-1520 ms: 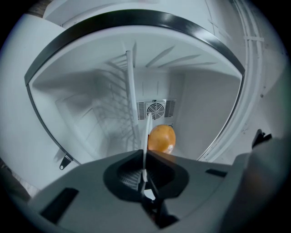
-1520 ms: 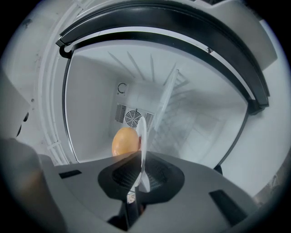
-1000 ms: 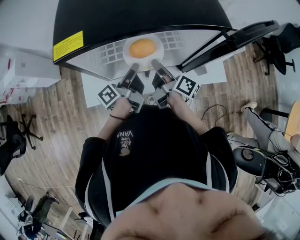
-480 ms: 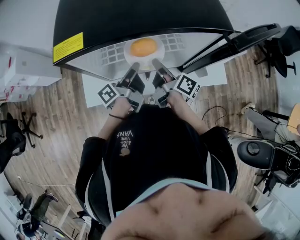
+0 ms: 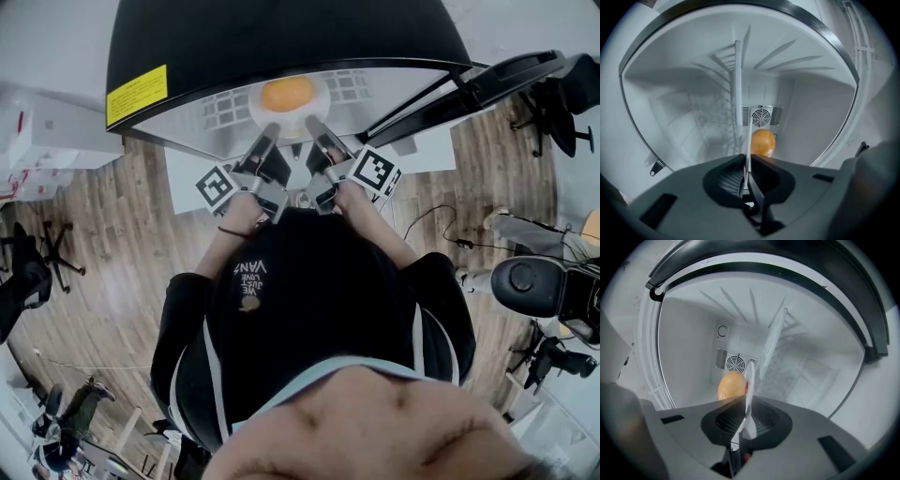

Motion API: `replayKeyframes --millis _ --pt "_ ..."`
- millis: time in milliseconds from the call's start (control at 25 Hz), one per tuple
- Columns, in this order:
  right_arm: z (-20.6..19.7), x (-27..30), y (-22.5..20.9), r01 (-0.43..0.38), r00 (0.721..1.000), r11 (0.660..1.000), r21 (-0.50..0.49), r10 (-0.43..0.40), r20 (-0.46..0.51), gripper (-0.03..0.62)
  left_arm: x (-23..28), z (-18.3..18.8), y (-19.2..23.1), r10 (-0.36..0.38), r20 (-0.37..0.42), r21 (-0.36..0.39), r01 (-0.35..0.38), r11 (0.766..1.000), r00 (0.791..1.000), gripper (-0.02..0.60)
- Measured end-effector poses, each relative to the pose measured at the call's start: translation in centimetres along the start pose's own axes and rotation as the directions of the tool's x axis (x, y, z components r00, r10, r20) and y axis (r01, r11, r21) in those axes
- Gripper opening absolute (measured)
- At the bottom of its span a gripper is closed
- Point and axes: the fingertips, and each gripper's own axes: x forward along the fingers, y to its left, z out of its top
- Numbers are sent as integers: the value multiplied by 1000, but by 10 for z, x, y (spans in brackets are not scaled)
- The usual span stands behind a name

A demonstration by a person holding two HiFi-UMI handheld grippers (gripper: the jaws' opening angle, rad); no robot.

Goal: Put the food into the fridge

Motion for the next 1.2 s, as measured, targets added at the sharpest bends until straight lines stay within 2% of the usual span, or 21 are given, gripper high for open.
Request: replayKeyframes --millis 160,360,480,800,1200 --pt "1 5 14 -63 998 998 -15 63 6 35 1 1 -1 -3 6 -3 3 1000 1000 28" --pt "4 5 12 -42 999 999 -30 43 11 49 3 2 -3 -14 10 -9 14 1000 1000 28" --pt "6 8 18 -75 997 996 -42 76 19 55 3 3 -3 -14 8 -8 14 1000 1000 29" --pt "10 11 17 -66 997 997 -32 67 28 63 6 6 -7 -26 16 -32 27 999 1000 55" --pt "13 18 17 -75 997 996 -41 75 18 64 12 13 -4 -23 25 -25 24 999 999 55"
